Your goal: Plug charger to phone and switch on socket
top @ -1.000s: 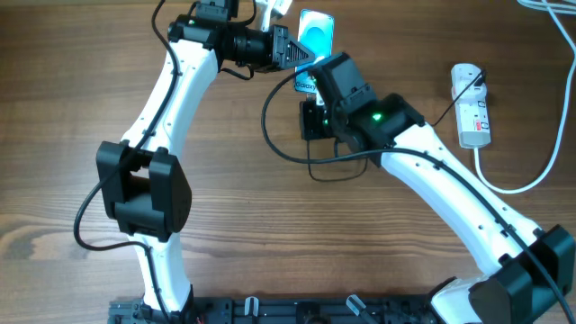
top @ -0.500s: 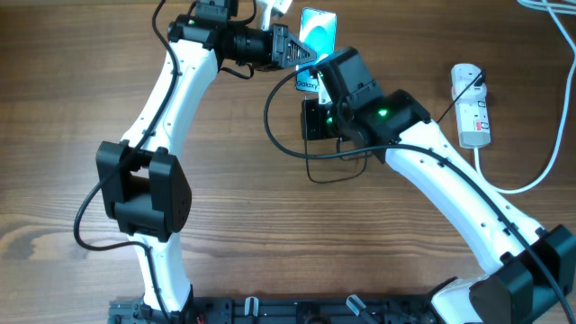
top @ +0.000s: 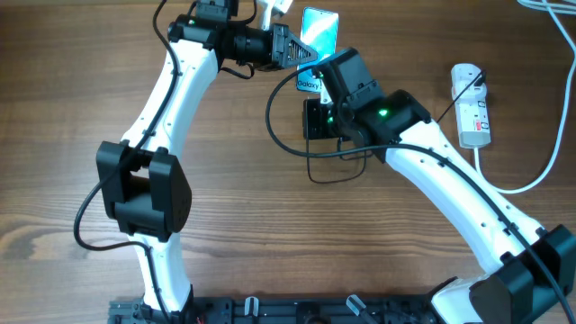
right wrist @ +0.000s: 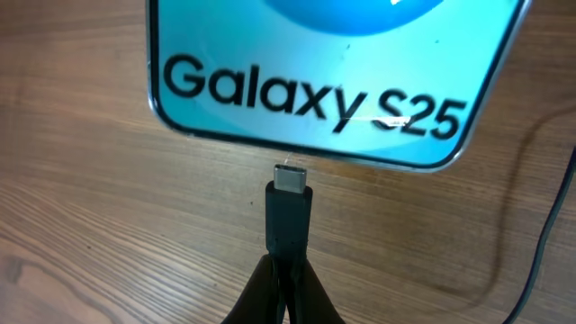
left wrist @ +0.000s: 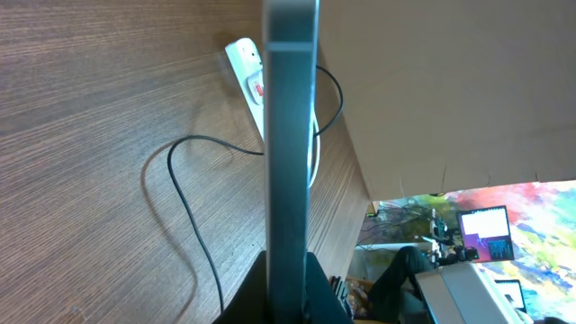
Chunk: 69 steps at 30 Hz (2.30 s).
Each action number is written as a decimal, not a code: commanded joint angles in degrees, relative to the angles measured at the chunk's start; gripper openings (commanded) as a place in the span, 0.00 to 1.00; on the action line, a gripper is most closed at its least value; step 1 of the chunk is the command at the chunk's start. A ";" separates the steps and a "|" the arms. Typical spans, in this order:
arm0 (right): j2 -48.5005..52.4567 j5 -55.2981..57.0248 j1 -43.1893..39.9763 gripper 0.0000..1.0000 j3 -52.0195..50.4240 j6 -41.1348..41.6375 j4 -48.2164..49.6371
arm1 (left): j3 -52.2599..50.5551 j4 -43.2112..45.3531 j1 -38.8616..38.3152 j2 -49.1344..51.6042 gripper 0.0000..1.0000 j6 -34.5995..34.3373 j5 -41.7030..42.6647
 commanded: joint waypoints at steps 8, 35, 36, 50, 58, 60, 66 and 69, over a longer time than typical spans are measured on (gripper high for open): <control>-1.27 1.22 -1.27 0.04 1.33 -0.15 0.44 | 0.48 0.42 -0.04 -1.90 0.04 0.76 2.62; -1.27 -2.19 -1.27 0.04 1.33 0.15 1.27 | 0.48 0.39 -0.04 -1.90 0.04 0.76 4.13; -1.27 -2.16 -1.27 0.04 1.33 0.13 1.29 | 0.48 0.39 -0.04 -1.90 0.04 0.76 4.11; -1.27 0.57 -1.31 0.04 1.33 1.66 1.46 | 0.48 0.42 -0.04 -1.90 0.04 0.98 4.07; -1.27 0.61 -1.33 0.04 1.36 1.62 1.90 | 0.48 0.42 -0.04 -1.90 0.04 0.98 3.87; -1.27 0.61 -1.33 0.04 1.38 1.64 1.92 | 0.48 0.39 -0.04 -1.90 0.04 0.98 3.87; -1.27 0.59 -2.27 0.04 1.92 1.51 1.64 | 0.48 0.39 -0.04 -1.90 0.04 0.98 3.87; -1.27 -0.42 -2.34 0.04 1.95 -0.09 1.60 | 0.48 0.42 -0.04 -1.90 0.04 0.98 3.87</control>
